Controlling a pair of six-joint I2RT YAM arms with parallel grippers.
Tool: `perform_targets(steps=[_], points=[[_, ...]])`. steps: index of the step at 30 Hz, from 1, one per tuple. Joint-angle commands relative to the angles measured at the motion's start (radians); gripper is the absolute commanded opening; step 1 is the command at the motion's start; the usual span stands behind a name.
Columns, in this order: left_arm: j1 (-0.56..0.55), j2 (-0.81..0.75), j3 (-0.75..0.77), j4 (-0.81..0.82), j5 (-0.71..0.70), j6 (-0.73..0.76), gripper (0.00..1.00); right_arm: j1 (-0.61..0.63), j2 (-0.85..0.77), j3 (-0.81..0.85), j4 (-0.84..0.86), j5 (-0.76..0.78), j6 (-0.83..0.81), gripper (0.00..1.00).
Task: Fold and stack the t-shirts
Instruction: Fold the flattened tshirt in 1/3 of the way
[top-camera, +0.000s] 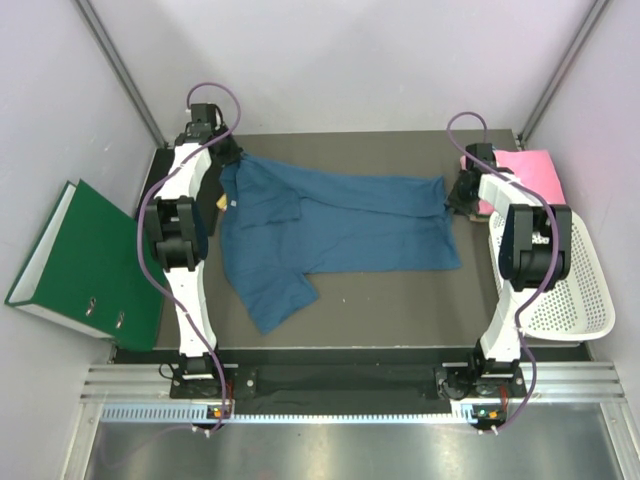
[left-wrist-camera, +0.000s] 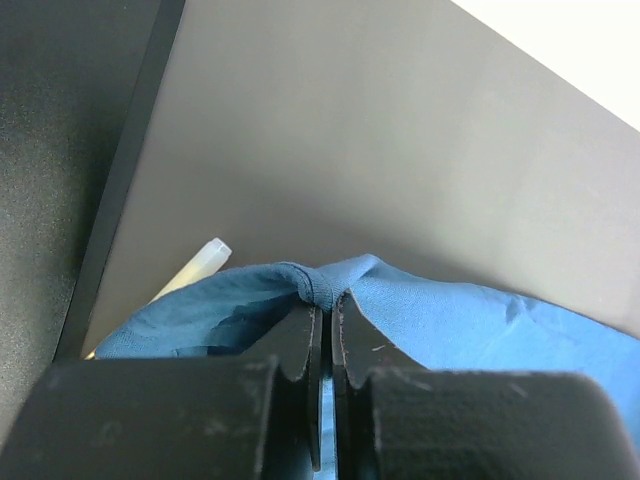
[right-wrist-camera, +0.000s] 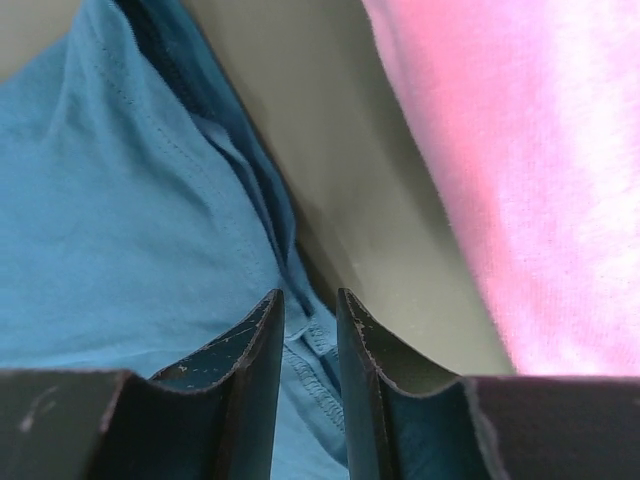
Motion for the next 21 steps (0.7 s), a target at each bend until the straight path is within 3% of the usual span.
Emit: perform_targets(steps=[1,10,12,15,21], points=[[0.007,-0.013,-0.001,0.013,0.01,0.012,0.0,-0.006,-0.01,0.015,0.025,-0.042,0.023,0.28],[0.007,-0.013,-0.012,0.019,0.021,0.018,0.0,-0.014,-0.177,-0.164,0.137,-0.17,0.236,0.3],[0.007,-0.015,-0.018,0.02,0.022,0.017,0.0,-0.016,-0.198,-0.222,0.197,-0.207,0.278,0.44],[0.007,-0.019,-0.027,0.028,0.022,0.023,0.0,-0.016,-0.206,-0.265,0.24,-0.221,0.333,0.51],[0.005,-0.015,-0.031,0.034,0.028,0.024,0.0,-0.016,-0.194,-0.325,0.313,-0.211,0.387,0.49]])
